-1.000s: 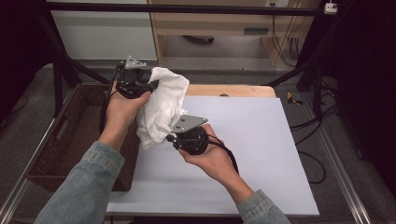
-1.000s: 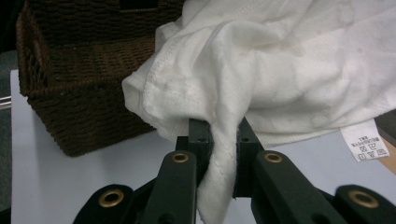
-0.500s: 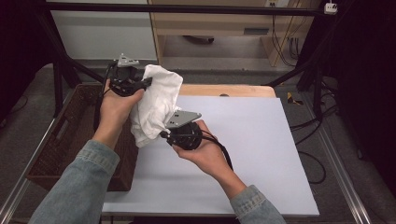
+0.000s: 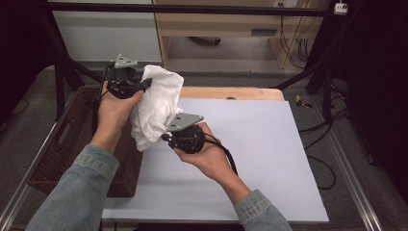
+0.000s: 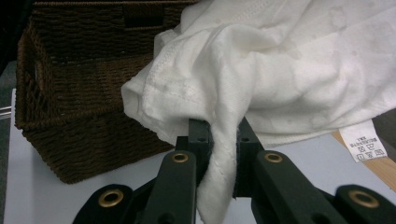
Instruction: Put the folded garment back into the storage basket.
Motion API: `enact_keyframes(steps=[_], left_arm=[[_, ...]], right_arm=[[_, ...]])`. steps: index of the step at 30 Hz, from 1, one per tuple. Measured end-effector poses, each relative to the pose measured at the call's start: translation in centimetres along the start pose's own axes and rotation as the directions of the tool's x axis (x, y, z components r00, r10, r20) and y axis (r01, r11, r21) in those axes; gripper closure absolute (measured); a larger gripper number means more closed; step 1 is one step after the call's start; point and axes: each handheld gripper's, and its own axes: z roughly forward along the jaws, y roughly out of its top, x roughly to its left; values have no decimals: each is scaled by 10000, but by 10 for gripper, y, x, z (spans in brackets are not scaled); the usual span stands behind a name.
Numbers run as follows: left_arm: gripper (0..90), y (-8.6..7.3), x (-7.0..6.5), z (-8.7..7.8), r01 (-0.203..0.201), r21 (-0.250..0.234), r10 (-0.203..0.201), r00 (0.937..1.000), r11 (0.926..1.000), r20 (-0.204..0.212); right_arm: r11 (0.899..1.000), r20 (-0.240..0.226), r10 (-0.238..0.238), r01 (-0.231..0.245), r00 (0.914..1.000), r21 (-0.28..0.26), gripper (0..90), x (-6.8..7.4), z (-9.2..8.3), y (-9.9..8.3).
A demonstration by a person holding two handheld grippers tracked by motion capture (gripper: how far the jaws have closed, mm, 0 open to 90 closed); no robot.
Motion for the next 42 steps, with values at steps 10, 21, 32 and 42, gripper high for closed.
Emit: enact_keyframes(steps=[10,21,32,42], left_arm=[[756,-1,5,-6,-4,-26,4,10000,10000,-34],[756,-3,11,-10,-20,-12,20,10000,10000,-70],[756,-5,21,-17,66,-49,-67,9999,10000,-159],[755,-9,30,-22,122,-72,-124,9995,9999,-277]], right_arm=[[9999,-41,-139,139,9999,-28,827,4,3,6],[9998,-162,-190,189,9997,-100,827,9,8,11],[9996,-277,-243,239,9993,-146,827,13,17,17],[9992,-360,-328,320,9988,-227,827,17,25,22]])
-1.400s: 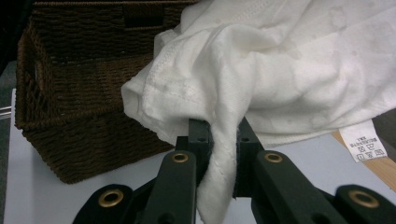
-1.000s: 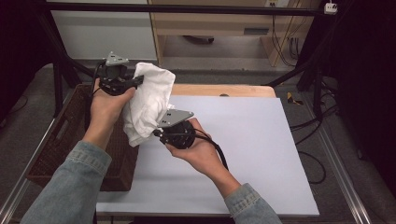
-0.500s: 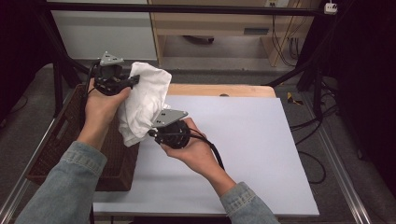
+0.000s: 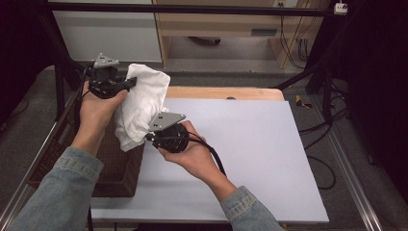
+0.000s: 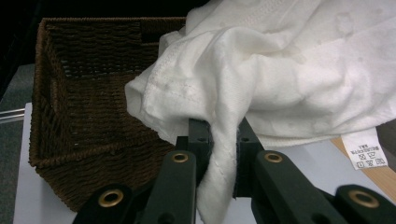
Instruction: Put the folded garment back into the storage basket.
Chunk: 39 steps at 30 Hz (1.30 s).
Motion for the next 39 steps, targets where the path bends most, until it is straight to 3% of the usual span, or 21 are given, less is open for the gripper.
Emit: enact_keyframes(steps=[39], left_arm=[[754,-12,21,-5,9,275,-6,9999,9996,-110]], right_arm=[[9998,-232,-191,192,9995,46,827,13,24,6]])
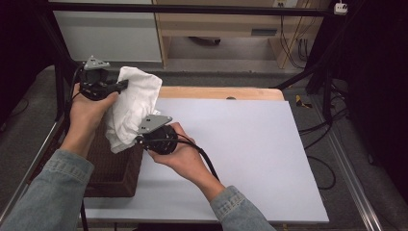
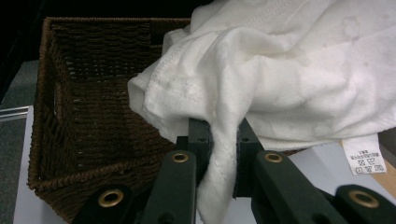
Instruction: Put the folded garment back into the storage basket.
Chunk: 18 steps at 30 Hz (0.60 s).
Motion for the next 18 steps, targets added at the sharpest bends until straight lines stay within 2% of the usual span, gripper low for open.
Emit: enact_keyframes(steps=[18], left_arm=[[754,-11,14,-2,97,137,-96,9999,9999,-95]], right_arm=[[10000,-200,-22,24,9998,53,827,8,20,3]])
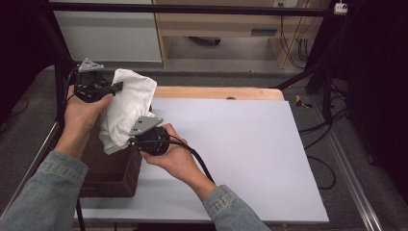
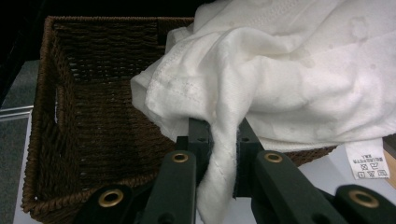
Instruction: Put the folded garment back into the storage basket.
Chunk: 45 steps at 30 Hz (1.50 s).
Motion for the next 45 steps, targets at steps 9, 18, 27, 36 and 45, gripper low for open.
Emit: enact_keyframes(steps=[9,18,27,36,45], left_arm=[[754,-2,3,0,27,5,-27,10000,10000,-13],[753,-8,6,2,110,128,-111,9999,9999,15],[752,-11,10,1,152,175,-152,9999,9997,-37],[753,-15,19,0,125,351,-121,9999,9993,-117],[752,-19,27,-1,189,510,-173,9993,9985,-324]], right_arm=[[10000,-39,-31,31,10000,-12,827,3,5,2],[9999,-83,-120,121,9999,40,827,5,8,2],[10000,-101,-79,80,9999,24,827,7,14,2],[9999,-109,-121,120,9999,-44,826,13,26,2],[9999,-236,-138,140,9996,82,825,16,38,2]])
